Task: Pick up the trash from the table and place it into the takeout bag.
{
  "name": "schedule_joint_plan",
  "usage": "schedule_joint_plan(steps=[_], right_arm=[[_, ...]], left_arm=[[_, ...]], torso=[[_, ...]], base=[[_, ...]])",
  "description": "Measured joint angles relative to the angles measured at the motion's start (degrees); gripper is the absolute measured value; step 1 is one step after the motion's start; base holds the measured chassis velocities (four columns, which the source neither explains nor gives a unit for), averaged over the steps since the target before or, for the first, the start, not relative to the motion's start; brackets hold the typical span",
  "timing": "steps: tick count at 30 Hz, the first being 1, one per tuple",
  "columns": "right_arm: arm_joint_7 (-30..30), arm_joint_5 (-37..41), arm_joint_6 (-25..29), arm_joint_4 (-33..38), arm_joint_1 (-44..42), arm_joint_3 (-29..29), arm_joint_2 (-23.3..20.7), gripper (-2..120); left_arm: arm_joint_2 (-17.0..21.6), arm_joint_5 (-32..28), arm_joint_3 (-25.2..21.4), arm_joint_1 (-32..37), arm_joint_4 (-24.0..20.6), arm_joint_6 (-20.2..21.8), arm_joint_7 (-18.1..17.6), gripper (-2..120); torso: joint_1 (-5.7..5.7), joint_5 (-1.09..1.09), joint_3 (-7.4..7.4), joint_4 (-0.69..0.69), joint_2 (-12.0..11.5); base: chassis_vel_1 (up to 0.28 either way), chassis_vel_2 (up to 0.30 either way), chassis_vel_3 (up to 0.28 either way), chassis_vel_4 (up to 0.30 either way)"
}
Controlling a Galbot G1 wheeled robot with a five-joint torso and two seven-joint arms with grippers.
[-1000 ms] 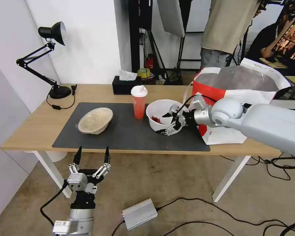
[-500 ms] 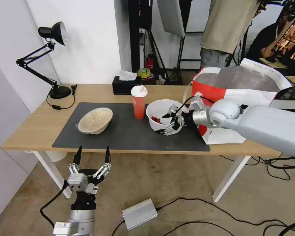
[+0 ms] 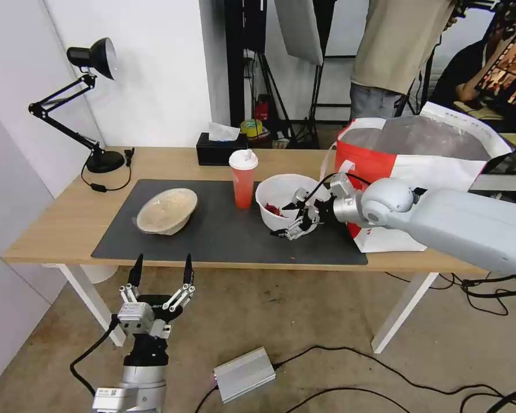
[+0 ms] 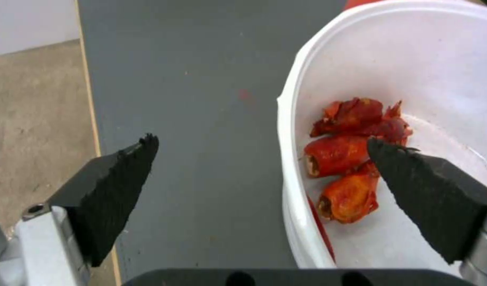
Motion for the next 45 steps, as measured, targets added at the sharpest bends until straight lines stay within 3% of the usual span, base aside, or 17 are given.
schedule_joint_plan(steps=[36,45], right_arm=[[-1.00,-2.43,0.37,-7.78,-1.45,1.04,2.30,98],[-1.11,-2.82,0.45,-11.11,-2.40,1.80,3.93,92]], left_arm=[[0.36,-0.77,-0.14,-0.08,0.78,-0.21,0.09,100],[0.44,-0.78,-0.32,-0.13,0.84,-0.25,0.10,100]], torso=[[0.00,0.00,-0.01,0.00,0.00],[-0.01,0.00,-0.01,0.00,0.01]], base=[[0.000,0.000,0.000,0.000],[0.000,0.000,0.000,0.000]])
